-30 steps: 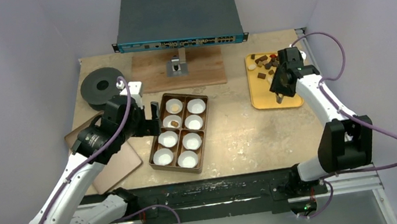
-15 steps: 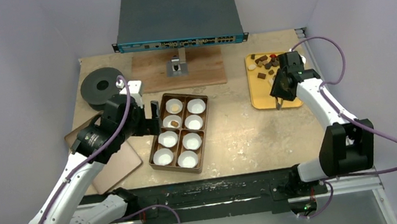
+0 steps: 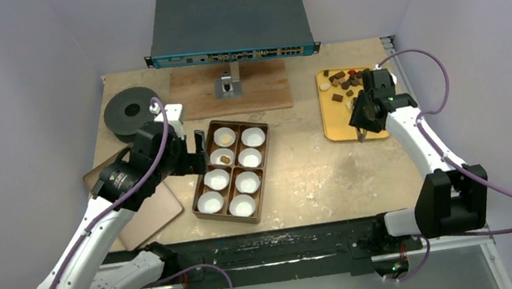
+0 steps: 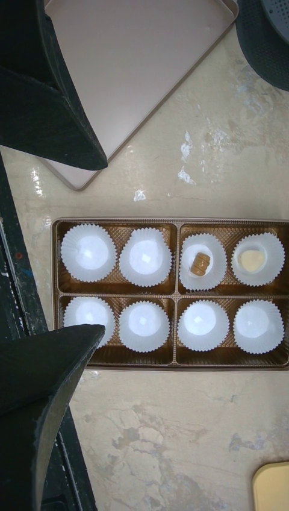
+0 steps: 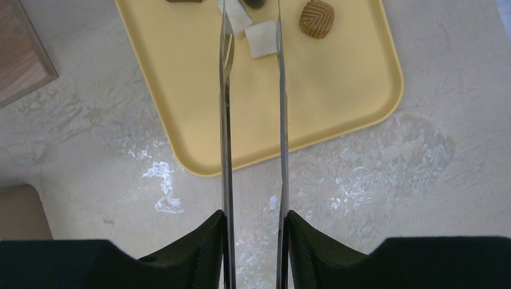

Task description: Pack the chocolate

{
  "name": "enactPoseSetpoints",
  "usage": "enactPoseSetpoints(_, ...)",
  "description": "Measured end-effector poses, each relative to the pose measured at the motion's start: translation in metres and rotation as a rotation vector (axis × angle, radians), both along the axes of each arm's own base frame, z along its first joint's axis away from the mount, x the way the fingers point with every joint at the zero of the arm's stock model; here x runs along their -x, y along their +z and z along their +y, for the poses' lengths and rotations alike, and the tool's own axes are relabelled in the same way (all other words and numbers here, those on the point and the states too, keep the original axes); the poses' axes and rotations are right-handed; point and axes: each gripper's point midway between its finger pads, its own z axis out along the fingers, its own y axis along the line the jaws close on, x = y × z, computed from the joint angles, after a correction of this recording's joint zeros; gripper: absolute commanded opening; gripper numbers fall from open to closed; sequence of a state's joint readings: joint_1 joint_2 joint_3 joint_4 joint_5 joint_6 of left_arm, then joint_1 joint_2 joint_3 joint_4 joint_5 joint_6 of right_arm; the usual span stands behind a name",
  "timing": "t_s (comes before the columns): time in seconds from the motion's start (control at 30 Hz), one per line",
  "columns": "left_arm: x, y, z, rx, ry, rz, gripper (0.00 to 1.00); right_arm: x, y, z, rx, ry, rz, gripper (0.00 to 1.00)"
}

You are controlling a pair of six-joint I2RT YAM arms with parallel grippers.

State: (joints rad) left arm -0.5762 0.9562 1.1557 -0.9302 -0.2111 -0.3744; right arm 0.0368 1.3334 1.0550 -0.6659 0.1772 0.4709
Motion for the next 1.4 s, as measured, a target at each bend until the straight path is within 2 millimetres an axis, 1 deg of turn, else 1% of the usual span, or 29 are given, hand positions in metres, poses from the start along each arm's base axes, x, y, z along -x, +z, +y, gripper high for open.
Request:
enactPoseSetpoints(0.2,0.0,0.0,0.0,0.0,0.0,0.001,1.0,0.008,-0.012,0.002,-0.01,0.007,0.034,0.43)
enactPoseSetpoints(0.4,0.001,0.0,0.0,0.001,-0.003,0.003,1.0,0.011,-0.017,0.002,-0.009,0.007,0.047,0.43)
enactPoseSetpoints(0.9,0.001,0.0,-0.001,0.002,-0.004,0.004,1.0,0.012,-0.017,0.001,-0.004,0.004,0.049,0.43)
enactPoseSetpoints(1.17,0.001,-0.001,-0.001,0.003,-0.006,0.005,1.0,0.015,-0.008,0.001,-0.006,0.003,0.023,0.43)
enactPoseSetpoints(1.4,0.002,-0.001,-0.002,0.007,-0.011,0.008,1.0,0.02,-0.017,0.001,-0.005,0.004,0.044,0.43)
